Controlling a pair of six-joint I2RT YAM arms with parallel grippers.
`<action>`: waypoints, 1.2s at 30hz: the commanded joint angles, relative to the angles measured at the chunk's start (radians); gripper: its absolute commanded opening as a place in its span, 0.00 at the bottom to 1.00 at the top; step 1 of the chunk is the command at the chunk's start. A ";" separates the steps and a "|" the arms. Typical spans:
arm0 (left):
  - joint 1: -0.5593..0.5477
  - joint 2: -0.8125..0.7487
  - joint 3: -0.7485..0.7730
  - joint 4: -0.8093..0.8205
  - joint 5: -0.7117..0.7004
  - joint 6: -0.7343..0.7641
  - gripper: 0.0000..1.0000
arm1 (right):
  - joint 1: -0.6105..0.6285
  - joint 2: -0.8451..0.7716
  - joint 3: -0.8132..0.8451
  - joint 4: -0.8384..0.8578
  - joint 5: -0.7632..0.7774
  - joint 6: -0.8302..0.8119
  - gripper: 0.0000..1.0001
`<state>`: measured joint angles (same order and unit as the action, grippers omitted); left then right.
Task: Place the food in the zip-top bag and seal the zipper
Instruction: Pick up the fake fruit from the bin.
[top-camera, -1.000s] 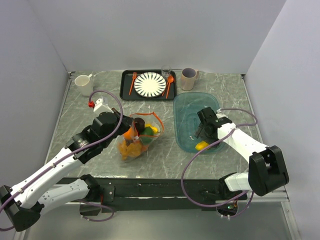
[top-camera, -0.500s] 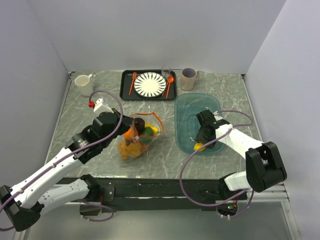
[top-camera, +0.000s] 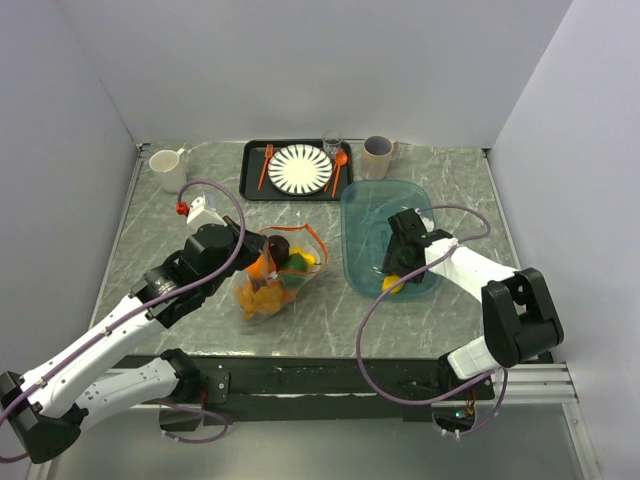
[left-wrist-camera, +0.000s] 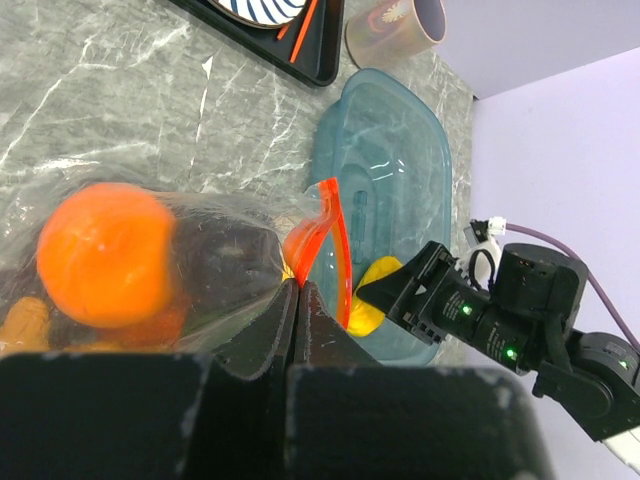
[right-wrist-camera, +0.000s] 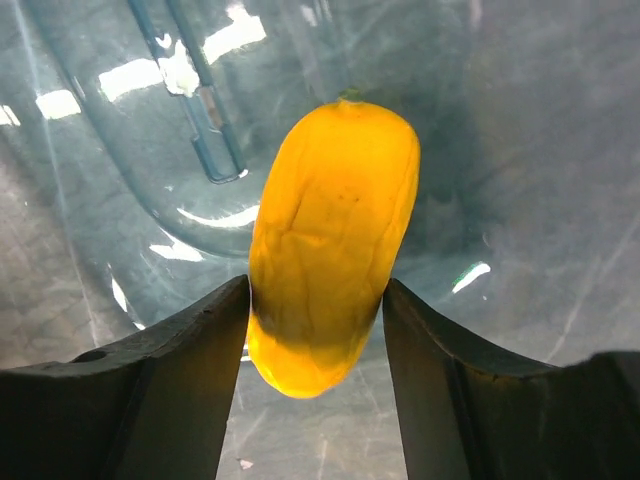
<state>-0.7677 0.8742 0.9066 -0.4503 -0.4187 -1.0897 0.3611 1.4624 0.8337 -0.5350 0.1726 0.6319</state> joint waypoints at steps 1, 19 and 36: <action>-0.001 -0.015 0.020 0.042 -0.003 0.005 0.01 | -0.004 0.045 0.047 0.023 -0.004 -0.026 0.62; -0.001 -0.003 0.017 0.050 0.009 0.004 0.01 | -0.004 -0.253 0.081 0.053 -0.208 -0.109 0.09; -0.002 0.011 0.028 0.067 0.035 0.010 0.01 | 0.223 -0.297 0.228 0.271 -0.498 -0.058 0.13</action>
<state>-0.7673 0.8814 0.9066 -0.4343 -0.3992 -1.0893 0.4999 1.1069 0.9718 -0.3607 -0.3840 0.5472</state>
